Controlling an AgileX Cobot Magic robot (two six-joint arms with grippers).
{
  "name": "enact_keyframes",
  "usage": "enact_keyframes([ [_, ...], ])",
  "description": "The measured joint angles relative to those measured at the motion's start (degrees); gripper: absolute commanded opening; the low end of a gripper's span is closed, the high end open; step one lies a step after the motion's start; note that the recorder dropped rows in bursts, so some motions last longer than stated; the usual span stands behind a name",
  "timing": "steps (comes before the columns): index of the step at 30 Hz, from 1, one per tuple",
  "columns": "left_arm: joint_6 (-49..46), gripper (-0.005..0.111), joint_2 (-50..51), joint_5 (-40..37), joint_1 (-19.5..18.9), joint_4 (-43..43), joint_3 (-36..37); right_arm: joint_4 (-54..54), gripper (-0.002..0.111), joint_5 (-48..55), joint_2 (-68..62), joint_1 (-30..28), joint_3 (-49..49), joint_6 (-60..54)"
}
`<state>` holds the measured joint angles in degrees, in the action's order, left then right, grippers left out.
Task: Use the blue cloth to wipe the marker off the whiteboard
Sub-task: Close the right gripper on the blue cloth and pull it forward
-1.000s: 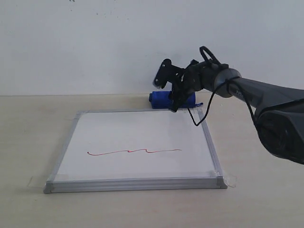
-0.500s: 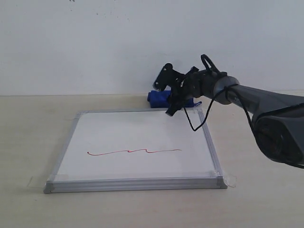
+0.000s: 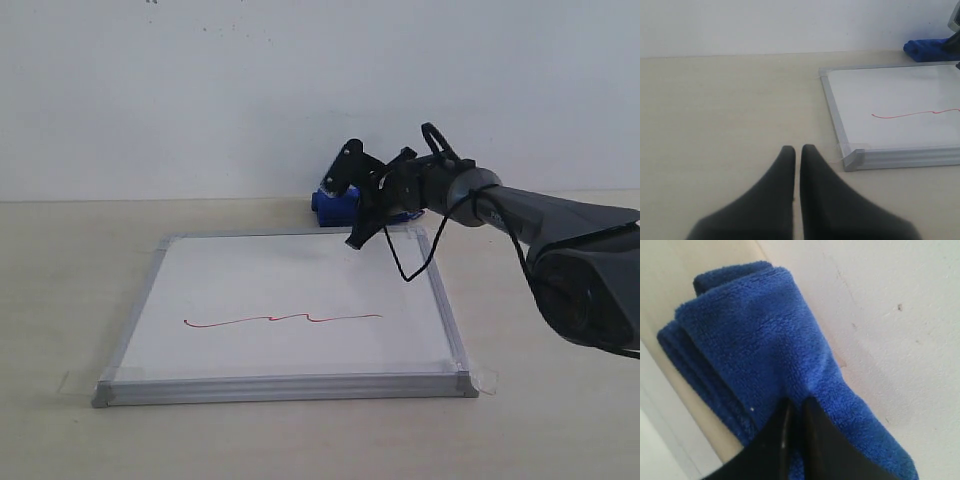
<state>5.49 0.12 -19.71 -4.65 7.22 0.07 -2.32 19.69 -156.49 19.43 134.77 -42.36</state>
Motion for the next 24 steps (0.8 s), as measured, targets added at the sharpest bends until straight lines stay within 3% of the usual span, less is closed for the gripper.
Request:
enact_keyframes([
  [8,0.0,0.004,0.0,0.0,0.0,0.0,0.0,0.0,0.000,1.0,0.1,0.0,0.0,1.4],
  [24,0.0,0.004,0.0,0.0,0.0,0.0,0.0,0.0,-0.001,13.3,5.3,0.0,0.0,5.5],
])
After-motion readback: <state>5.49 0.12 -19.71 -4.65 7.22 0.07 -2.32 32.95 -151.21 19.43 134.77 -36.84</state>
